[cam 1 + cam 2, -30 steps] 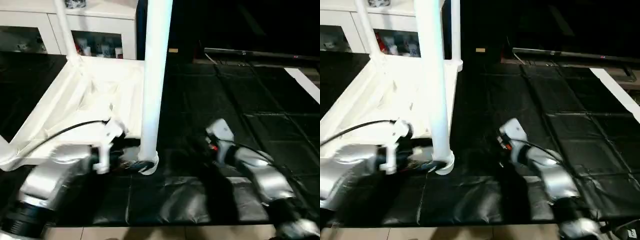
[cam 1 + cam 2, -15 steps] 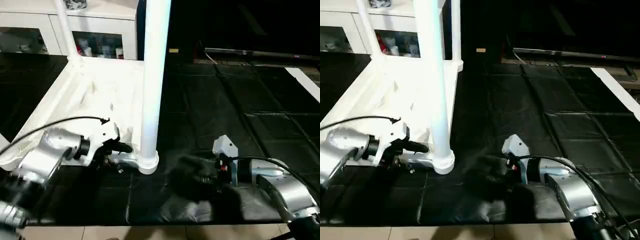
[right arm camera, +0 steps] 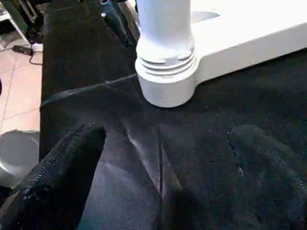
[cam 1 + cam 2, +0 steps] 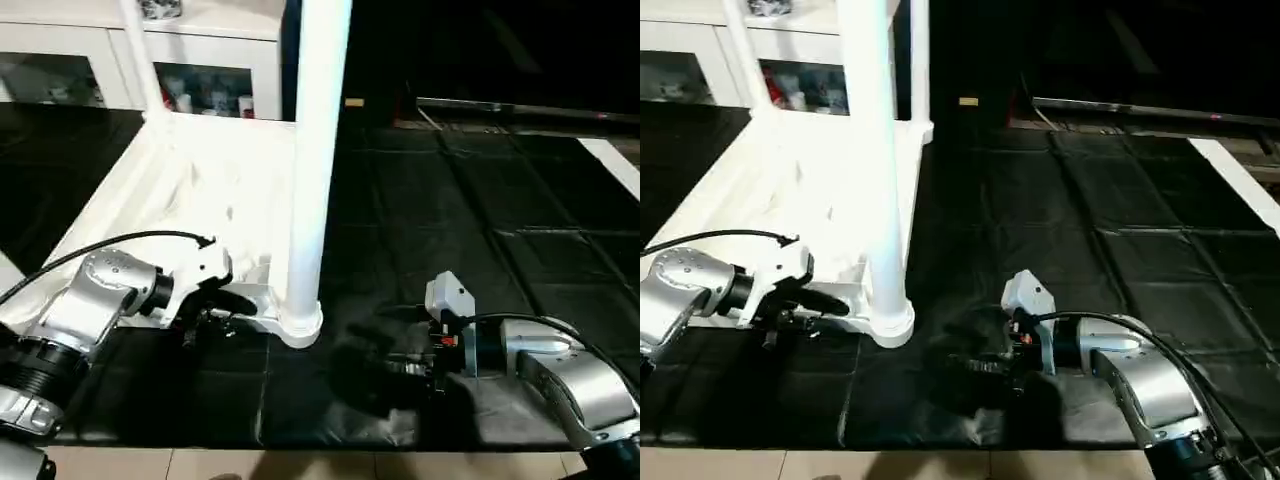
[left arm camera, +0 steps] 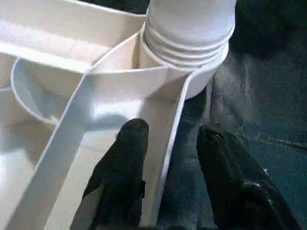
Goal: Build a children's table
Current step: Rotate table base
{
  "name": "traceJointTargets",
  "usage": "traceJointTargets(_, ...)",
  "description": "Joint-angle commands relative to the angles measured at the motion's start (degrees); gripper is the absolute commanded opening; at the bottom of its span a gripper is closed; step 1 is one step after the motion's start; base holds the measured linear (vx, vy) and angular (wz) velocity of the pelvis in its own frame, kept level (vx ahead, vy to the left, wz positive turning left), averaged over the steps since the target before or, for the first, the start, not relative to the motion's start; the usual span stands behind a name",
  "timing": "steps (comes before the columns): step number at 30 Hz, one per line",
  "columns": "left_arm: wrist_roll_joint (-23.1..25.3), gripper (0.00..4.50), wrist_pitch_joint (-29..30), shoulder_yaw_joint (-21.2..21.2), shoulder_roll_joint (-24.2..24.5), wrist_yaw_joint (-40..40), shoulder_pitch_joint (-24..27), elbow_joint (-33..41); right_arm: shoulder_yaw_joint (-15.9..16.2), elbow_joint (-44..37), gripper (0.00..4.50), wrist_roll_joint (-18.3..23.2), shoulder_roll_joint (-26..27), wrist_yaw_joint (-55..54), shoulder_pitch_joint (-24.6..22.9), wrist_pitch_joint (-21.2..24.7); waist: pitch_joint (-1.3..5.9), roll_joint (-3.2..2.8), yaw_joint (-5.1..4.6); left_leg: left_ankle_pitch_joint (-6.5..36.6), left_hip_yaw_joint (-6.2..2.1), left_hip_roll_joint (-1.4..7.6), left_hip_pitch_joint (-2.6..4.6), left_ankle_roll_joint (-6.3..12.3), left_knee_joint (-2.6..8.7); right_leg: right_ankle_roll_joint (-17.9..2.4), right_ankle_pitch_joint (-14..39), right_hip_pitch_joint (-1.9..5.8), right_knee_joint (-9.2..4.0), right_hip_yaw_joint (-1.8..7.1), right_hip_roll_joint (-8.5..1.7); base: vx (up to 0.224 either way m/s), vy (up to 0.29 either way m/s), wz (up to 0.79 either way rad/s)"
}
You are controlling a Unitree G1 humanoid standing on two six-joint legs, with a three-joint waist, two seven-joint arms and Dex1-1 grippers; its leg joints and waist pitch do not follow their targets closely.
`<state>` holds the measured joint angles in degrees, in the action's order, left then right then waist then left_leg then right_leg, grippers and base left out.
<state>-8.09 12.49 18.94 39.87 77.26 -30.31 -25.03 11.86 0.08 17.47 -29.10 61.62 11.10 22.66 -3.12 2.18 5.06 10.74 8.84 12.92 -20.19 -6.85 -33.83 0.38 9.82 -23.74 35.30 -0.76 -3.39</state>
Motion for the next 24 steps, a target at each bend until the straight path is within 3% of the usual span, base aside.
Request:
traceJointTargets(1,0.5,1.61,-0.6,-0.3,-0.6,0.6,-1.3,-0.1,0.2,-1.1,4.50,0.3,-0.1,-0.4,0.1,0.5,3.63,-1.36,0.10,15.1,0.94,-0.53,0.33,-1.24,4.29,-12.2,11.9,2.86,-3.72,1.06,-2.41,0.000,0.000,0.00)
traceJointTargets(4,0.6,1.21,-1.0,-0.2,-0.8,0.8,-1.5,-0.7,0.2,-1.1,4.50,0.3,-0.1,-0.3,0.0,0.6,3.60,-1.46,0.19,15.3,0.94,-0.52,0.37,-1.28,4.31,-12.3,11.8,2.86,-3.73,1.05,-2.41,0.000,0.000,0.00)
traceJointTargets(7,1.1,1.16,-1.7,0.1,-1.1,0.8,-1.8,-1.5,0.2,-1.1,4.50,0.3,-0.2,-0.3,0.1,0.7,3.63,-1.39,0.18,15.1,0.92,-0.58,0.31,-1.31,4.31,-12.1,11.8,2.96,-3.74,1.04,-2.41,0.000,0.000,0.00)
traceJointTargets(8,1.3,0.89,-2.0,0.1,-1.4,0.8,-2.0,-1.9,0.2,-1.2,4.50,0.3,-0.2,-0.3,0.1,0.8,3.65,-1.42,0.17,15.1,0.91,-0.54,0.34,-1.33,4.29,-12.1,11.7,2.96,-3.75,1.05,-2.43,0.000,0.000,0.00)
traceJointTargets(11,1.6,0.78,-2.6,0.3,-1.7,0.7,-2.2,-2.6,0.2,-1.2,4.50,0.3,-0.2,-0.4,0.0,0.8,3.66,-1.41,0.16,14.6,0.95,-0.62,0.28,-1.29,4.23,-12.1,11.4,3.05,-3.78,1.07,-2.42,0.000,0.000,0.00)
traceJointTargets(13,2.0,0.38,-3.2,0.4,-2.1,0.7,-2.5,-3.1,0.2,-1.3,4.50,0.2,-0.1,-0.4,-0.1,0.8,3.68,-1.52,0.14,14.7,0.94,-0.58,0.32,-1.34,4.23,-12.2,11.3,3.01,-3.75,1.06,-2.43,0.000,0.000,0.00)
traceJointTargets(24,4.6,0.02,-6.4,1.1,-2.9,1.3,-3.7,-6.1,-0.1,-1.2,4.50,0.2,-0.1,-0.6,-0.2,0.4,3.78,-1.46,-0.32,14.1,0.89,-0.69,0.15,-1.20,4.13,-12.7,9.9,3.33,-3.65,1.05,-2.39,0.000,0.000,0.00)
